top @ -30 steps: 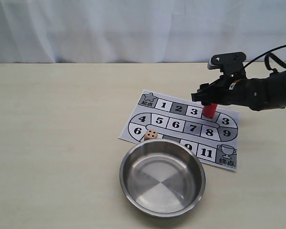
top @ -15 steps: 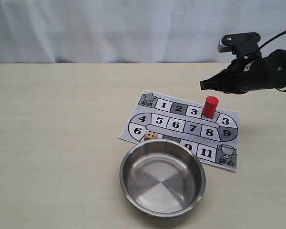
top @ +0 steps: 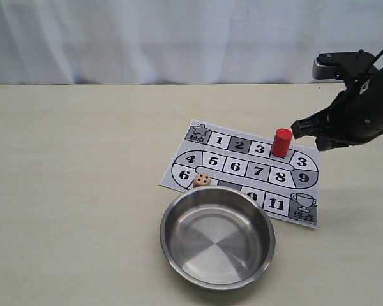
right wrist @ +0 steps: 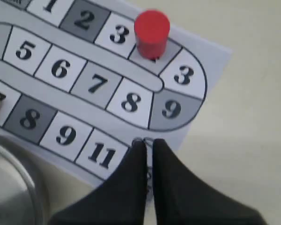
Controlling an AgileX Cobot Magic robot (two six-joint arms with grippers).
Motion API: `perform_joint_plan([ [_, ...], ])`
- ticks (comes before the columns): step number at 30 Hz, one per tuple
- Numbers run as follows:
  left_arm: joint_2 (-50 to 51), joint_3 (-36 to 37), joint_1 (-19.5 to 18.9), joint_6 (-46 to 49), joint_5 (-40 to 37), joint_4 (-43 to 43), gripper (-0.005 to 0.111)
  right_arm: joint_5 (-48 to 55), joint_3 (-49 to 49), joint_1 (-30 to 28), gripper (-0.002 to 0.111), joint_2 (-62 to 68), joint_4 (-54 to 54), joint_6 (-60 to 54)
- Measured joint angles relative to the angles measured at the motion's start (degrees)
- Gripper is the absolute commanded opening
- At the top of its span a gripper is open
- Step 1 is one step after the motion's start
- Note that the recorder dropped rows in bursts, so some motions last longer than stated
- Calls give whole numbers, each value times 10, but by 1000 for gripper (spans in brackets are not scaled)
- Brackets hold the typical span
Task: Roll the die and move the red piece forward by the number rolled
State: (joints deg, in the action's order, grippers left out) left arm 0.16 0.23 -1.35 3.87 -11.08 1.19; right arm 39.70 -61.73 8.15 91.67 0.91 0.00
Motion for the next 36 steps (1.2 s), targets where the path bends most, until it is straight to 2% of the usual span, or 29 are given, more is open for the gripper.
perform_joint_plan([
  [5,0,0,0,0,0,0,0,75,0,0,4,-11,0,9],
  [11,0,0,0,0,0,0,0,79,0,-1,4,-11,-21,30],
  [15,0,0,0,0,0,0,0,63,0,-32,4,-11,-49,53],
  [18,0,0,0,0,0,0,0,60,9,-88,4,-11,-59,33],
  [21,0,0,0,0,0,0,0,42,26,-120,4,-11,-40,27],
  [26,0,0,0,0,0,0,0,30,31,-124,4,-21,-34,17],
  [31,0,0,0,0,0,0,0,31,31,-124,4,-64,-29,5],
  [36,0,0,0,0,0,0,0,32,31,-124,4,-190,26,-58],
])
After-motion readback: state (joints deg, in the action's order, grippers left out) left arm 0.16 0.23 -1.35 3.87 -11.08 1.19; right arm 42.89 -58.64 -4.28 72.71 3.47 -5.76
